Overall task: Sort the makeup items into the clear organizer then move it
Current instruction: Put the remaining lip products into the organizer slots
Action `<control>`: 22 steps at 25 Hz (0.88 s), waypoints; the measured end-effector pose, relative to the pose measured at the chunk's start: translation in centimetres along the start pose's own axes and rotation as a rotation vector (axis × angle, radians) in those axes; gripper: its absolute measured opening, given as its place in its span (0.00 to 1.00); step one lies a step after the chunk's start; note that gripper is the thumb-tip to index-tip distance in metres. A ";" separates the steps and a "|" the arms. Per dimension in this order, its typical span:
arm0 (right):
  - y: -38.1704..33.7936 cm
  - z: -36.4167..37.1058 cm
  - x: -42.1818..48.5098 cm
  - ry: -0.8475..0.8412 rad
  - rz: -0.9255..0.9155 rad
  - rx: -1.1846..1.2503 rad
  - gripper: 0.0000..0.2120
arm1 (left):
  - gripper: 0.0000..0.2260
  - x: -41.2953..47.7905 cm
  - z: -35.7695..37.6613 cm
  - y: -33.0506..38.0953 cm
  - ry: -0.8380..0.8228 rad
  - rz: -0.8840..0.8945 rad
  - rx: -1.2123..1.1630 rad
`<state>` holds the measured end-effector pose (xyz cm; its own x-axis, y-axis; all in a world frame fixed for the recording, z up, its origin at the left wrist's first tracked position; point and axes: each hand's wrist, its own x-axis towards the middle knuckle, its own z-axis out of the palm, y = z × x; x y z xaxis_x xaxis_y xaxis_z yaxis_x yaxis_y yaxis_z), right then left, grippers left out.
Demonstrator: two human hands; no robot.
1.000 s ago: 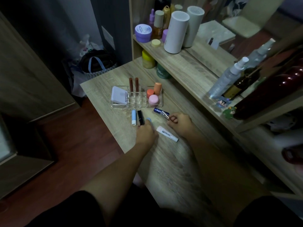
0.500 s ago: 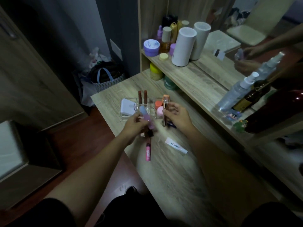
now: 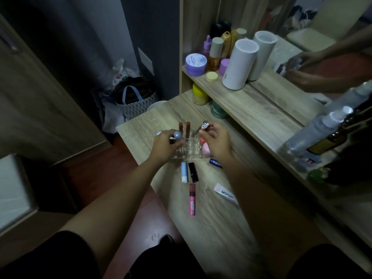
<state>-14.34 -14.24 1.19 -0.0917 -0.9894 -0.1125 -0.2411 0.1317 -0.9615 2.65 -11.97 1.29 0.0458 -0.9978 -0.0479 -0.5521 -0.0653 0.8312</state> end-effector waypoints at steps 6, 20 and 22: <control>1.6 0.8 0.6 -0.059 0.028 -0.100 0.13 | 0.08 0.1 0.6 -1.2 -0.021 0.083 0.224; 1.0 2.3 1.9 -0.022 -0.033 -0.371 0.16 | 0.10 1.0 1.5 -1.7 0.041 -0.044 0.190; 0.6 2.2 2.1 -0.025 -0.031 -0.395 0.16 | 0.12 1.2 1.6 -1.7 0.038 -0.058 0.170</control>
<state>-12.58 -16.39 -0.21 -0.0563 -0.9939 -0.0954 -0.5969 0.1101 -0.7947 2.33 -13.07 -1.02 0.1114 -0.9913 -0.0698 -0.6802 -0.1273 0.7219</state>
